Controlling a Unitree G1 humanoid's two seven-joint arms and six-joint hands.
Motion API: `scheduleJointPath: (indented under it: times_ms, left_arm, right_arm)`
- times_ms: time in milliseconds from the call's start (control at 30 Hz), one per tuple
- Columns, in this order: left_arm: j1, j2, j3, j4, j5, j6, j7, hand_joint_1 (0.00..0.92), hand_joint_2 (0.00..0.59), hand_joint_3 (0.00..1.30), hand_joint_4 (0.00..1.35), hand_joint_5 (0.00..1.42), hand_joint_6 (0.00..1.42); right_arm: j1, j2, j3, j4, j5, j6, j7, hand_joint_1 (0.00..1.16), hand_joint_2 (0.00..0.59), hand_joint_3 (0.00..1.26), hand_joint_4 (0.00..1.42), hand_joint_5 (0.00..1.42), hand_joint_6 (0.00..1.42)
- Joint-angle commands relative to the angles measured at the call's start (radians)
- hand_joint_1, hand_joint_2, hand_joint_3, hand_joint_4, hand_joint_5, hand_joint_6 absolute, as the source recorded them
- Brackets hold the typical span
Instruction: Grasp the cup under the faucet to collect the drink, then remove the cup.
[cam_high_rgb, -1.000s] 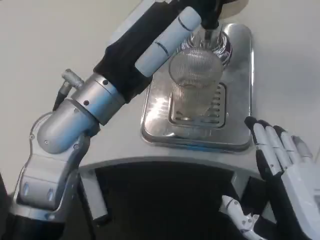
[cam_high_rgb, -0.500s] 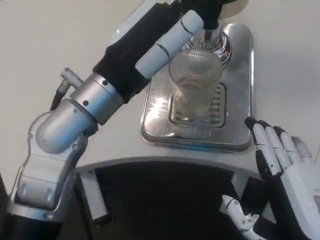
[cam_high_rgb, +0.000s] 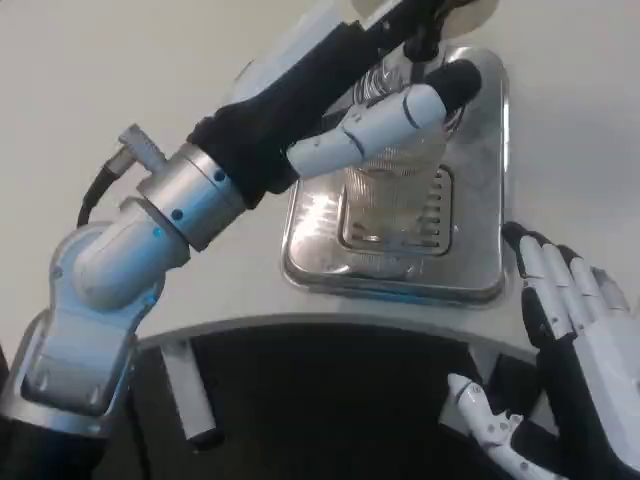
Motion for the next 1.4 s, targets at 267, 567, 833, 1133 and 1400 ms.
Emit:
scheduleJointPath:
  times_ms: [267,567,833,1133,1400]
  left_arm:
    - [0.004,0.054,-0.065,0.017,0.153,-0.134,0.004,0.0,0.204,0.0,0.0,0.0,0.0]
    - [0.016,0.069,-0.059,0.037,0.162,-0.162,0.016,0.0,0.203,0.0,0.0,0.0,0.0]
    - [0.016,0.075,-0.056,0.05,0.167,-0.174,0.03,0.0,0.208,0.0,0.0,0.0,0.0]
    - [0.019,0.076,-0.058,0.055,0.169,-0.176,0.034,0.0,0.208,0.0,0.0,0.0,0.0]
    - [0.017,0.081,-0.054,0.05,0.168,-0.169,0.033,0.0,0.208,0.0,0.0,0.0,0.0]
  right_arm:
    - [-0.033,0.05,0.017,-0.001,0.023,0.066,0.028,0.6,0.37,0.0,0.0,0.0,0.0]
    - [-0.083,0.095,0.024,0.01,0.122,0.13,0.023,0.81,0.268,0.0,0.0,0.0,0.0]
    - [-0.085,0.104,0.024,0.025,0.249,0.151,-0.051,0.89,0.229,0.0,0.0,0.0,0.0]
    - [-0.14,0.088,0.032,0.09,0.328,0.147,-0.116,0.93,0.196,0.0,0.0,0.0,0.01]
    - [-0.26,0.087,-0.001,0.183,0.366,0.185,-0.146,0.98,0.189,0.0,0.0,0.0,0.08]
